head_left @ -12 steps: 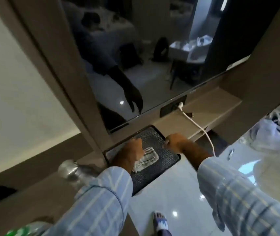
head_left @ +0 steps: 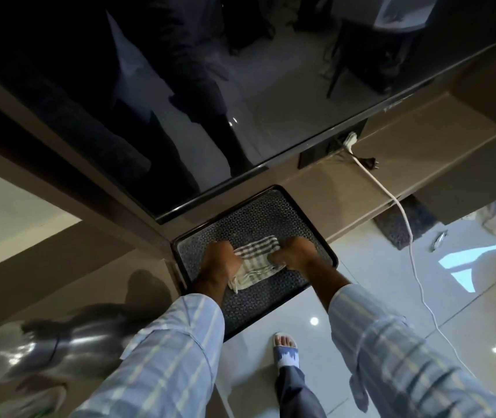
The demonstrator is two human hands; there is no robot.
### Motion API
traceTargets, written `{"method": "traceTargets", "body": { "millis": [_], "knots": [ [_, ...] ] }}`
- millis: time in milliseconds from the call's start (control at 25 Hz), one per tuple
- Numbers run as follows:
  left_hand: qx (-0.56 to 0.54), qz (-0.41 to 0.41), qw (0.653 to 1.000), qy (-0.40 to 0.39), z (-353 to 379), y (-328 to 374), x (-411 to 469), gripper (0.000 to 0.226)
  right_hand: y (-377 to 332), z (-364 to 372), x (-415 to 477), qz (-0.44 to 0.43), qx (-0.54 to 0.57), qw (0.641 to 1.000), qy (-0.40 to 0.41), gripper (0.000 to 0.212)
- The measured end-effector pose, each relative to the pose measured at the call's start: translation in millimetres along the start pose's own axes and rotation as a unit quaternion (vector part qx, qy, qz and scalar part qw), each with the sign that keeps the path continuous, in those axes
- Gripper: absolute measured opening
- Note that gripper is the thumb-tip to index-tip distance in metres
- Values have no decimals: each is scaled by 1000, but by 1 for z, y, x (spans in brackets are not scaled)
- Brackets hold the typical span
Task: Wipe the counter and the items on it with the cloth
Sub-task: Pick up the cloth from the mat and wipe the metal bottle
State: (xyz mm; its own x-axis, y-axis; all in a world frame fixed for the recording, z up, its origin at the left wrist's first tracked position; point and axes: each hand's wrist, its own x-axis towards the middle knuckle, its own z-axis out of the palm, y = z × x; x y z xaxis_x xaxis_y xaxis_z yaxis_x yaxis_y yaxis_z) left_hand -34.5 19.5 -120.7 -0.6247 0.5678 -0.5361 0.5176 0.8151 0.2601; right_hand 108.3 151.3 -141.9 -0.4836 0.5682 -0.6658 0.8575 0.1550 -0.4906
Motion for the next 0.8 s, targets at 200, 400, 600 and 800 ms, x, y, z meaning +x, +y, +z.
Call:
{"method": "traceTargets", "body": {
  "millis": [200, 400, 600, 800],
  "knots": [
    [-188, 79, 978, 38, -54, 12, -62, 23, -27, -45, -68, -55, 135, 988, 56, 15],
    [-263, 253, 913, 184, -147, 22, -179, 8, -80, -88, -222, -169, 326, 919, 144, 30],
    [-398, 331, 816, 259, -249, 17, -300, 29, -152, -104, -372, -313, 431, 838, 117, 30],
    [-709, 408, 569, 88, -336, -19, -415, 32, -251, -95, -486, -427, 546, 717, 71, 16]
  ]
}}
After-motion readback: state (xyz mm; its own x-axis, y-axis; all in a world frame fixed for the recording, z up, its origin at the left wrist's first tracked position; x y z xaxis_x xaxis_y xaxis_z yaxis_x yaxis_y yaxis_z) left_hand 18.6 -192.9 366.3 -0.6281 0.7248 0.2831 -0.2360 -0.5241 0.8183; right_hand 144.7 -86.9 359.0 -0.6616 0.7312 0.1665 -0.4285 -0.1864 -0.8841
